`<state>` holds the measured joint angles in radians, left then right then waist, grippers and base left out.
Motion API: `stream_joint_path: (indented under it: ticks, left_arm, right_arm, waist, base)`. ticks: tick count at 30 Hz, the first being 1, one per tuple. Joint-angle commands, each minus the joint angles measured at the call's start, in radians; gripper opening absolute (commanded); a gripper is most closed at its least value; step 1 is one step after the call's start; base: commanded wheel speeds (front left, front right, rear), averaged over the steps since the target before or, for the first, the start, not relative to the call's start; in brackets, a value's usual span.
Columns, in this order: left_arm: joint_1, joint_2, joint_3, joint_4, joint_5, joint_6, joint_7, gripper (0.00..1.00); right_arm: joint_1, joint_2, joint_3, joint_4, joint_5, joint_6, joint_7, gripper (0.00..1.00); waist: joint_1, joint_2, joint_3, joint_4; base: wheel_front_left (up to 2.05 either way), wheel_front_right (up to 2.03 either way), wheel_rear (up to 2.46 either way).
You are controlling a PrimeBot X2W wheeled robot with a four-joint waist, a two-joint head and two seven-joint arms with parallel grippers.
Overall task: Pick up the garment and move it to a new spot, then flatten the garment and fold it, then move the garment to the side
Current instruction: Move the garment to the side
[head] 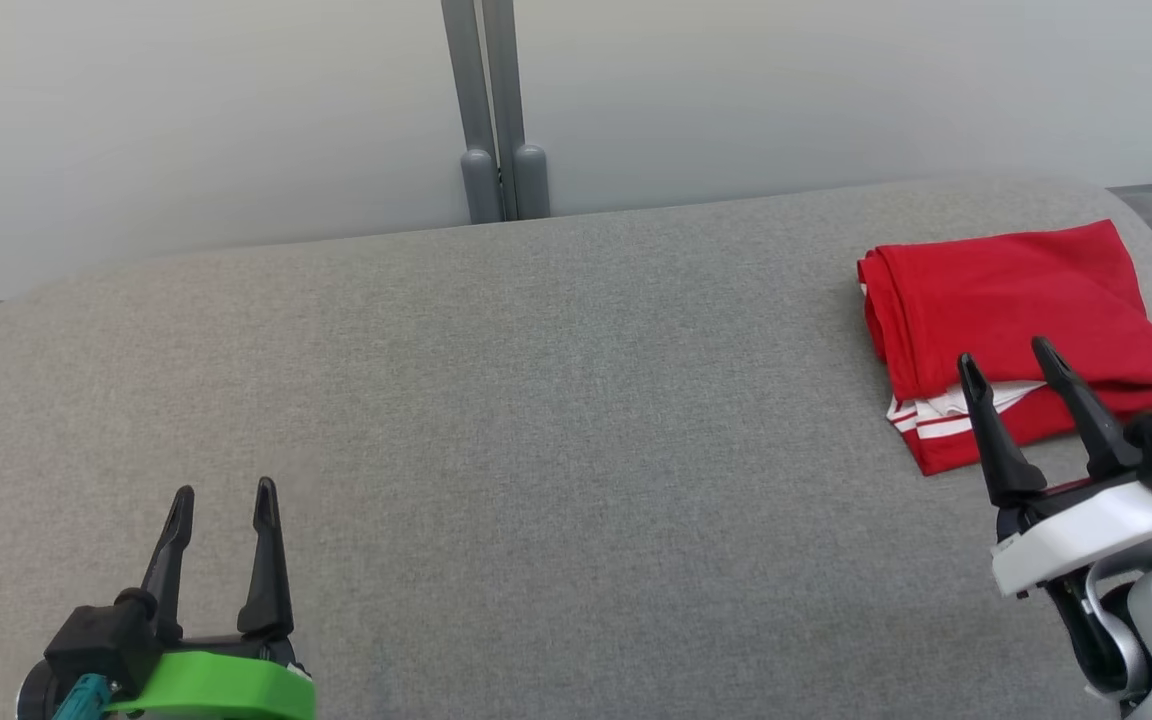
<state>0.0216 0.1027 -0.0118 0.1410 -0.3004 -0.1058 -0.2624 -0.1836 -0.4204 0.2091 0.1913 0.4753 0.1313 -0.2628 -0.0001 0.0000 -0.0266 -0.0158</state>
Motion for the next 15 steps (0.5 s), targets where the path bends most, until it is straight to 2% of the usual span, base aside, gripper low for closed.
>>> stream_joint_path:
  ticks: [1,9,15]
  left_arm:
    - [0.017,-0.006,0.002,0.007,0.008,-0.005,-0.003,1.0]
    - [0.032,-0.016,0.013,0.032,0.032,-0.012,-0.003,1.0]
    - [0.03,-0.022,0.017,0.043,0.039,-0.017,-0.003,1.0]
  right_arm:
    - [0.027,0.013,-0.012,-0.007,-0.007,-0.001,-0.001,1.0]
    - [0.127,0.078,-0.088,-0.062,-0.043,-0.001,-0.001,1.0]
    - [0.149,0.098,-0.092,-0.062,-0.052,-0.001,-0.001,1.0]
  waist:
    - [0.0001,0.0,-0.011,0.014]
    - [0.0001,0.0,-0.018,0.034]
    - [0.0001,0.0,-0.019,0.035]
  base:
    - [0.0,0.0,0.0]
    - [0.0,0.0,0.0]
    - [0.0,0.0,0.0]
